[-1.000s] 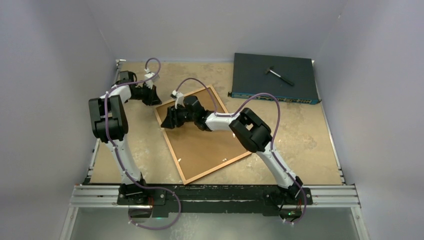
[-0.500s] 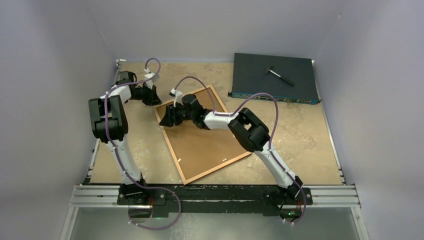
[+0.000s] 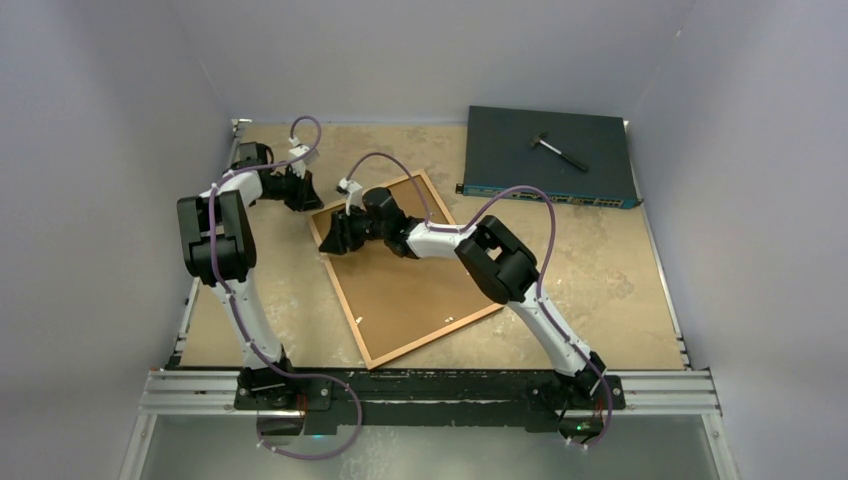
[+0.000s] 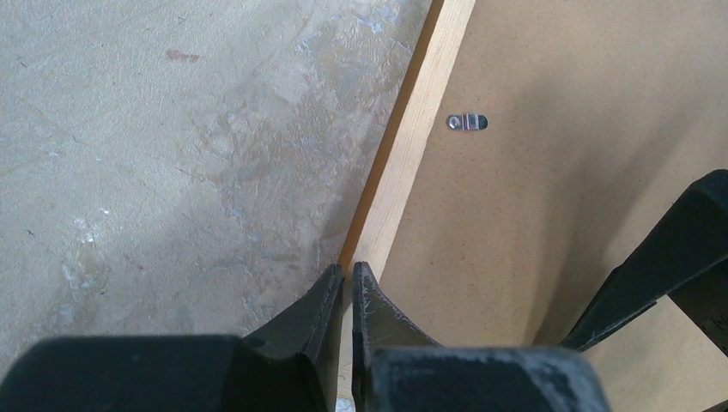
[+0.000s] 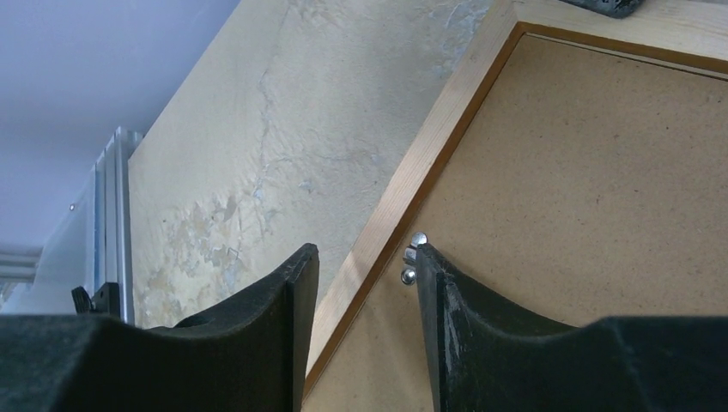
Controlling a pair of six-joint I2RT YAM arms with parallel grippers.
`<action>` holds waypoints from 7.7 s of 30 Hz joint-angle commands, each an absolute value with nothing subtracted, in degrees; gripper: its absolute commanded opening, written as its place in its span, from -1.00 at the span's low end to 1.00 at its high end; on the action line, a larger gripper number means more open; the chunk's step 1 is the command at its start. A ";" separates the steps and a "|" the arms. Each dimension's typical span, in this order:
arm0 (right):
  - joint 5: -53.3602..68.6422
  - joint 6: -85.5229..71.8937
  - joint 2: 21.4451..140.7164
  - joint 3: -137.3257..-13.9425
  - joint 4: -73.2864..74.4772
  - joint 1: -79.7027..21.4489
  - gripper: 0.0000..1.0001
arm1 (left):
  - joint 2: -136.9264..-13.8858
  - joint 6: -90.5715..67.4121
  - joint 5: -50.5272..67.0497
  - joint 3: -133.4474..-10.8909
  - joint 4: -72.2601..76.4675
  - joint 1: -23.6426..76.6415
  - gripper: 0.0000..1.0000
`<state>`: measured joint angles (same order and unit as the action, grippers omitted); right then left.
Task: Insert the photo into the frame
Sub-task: Install the photo frame at the center of the board, then adjust the photo frame at the center of the board, then install the photo frame at the center of the board.
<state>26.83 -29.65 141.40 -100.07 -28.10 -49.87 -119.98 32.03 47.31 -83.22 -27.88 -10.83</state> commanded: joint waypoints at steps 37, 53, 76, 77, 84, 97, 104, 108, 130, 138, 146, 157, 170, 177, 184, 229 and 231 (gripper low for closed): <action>40.88 -17.67 146.27 -110.28 -15.80 -50.72 -0.22 | -120.17 30.24 46.27 -81.74 -37.13 -10.37 -1.00; 38.45 -17.01 144.62 -110.58 -14.87 -51.91 -0.02 | -120.06 29.59 45.21 -81.64 -37.18 -10.61 -1.00; 15.21 -37.16 81.70 -44.62 -7.10 -44.52 0.82 | -113.51 45.14 34.61 -71.11 -42.75 -24.63 -1.00; 15.27 -37.93 79.44 -43.02 -5.71 -44.48 0.82 | -112.94 46.24 34.47 -70.03 -43.31 -25.90 -1.00; 17.16 -42.62 73.57 -34.65 -6.33 -44.32 0.84 | -107.66 54.11 35.78 -65.16 -51.56 -30.88 -1.00; 16.84 -38.16 81.69 -39.56 -4.08 -43.20 0.83 | -104.54 49.22 40.33 -72.23 -54.13 -31.31 -0.06; 15.42 -38.24 73.17 -39.98 2.23 -40.41 0.83 | -107.77 44.32 45.55 -75.44 -51.18 -28.13 -0.03; 13.32 -39.48 70.79 -37.74 6.70 -37.86 0.85 | -108.03 41.92 44.97 -75.24 -47.64 -24.23 -0.03; 11.90 -34.90 87.82 -44.90 -6.07 -31.68 0.90 | -106.26 51.63 41.48 -61.36 -51.51 -26.21 -0.98; 16.13 -31.88 97.74 -53.10 -8.75 -30.99 0.88 | -103.10 59.59 37.25 -56.63 -57.95 -28.75 -1.00; -1.46 -29.65 92.46 -58.87 -0.14 -30.94 0.88 | -103.49 61.11 38.35 -55.70 -58.76 -28.77 -1.00; 3.09 -32.51 92.87 -63.74 -8.42 -43.10 0.89 | -104.72 58.92 41.84 -66.72 -64.57 -29.03 -0.68; 15.57 -29.53 118.10 -83.78 -19.57 -59.20 0.77 | -110.13 55.33 44.74 -67.35 -59.36 -28.26 -0.60; 18.95 -29.56 126.82 -92.45 -20.53 -62.51 0.68 | -109.58 55.18 45.52 -66.01 -58.66 -28.23 -0.78; 19.56 -32.06 132.42 -96.94 -18.90 -62.57 0.68 | -108.90 55.15 45.88 -66.76 -59.41 -28.30 -0.81; 15.43 -30.32 138.53 -100.13 -20.73 -60.62 0.68 | -114.04 53.00 48.04 -66.97 -56.23 -27.68 -1.00; 15.21 -30.32 138.56 -99.88 -20.95 -60.55 0.68 | -113.99 52.98 48.05 -66.97 -56.25 -27.68 -1.00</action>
<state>17.87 -31.81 137.47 -99.02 -21.78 -61.19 -112.22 50.98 49.58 -67.96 -59.57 -28.38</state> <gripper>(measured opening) 0.841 0.019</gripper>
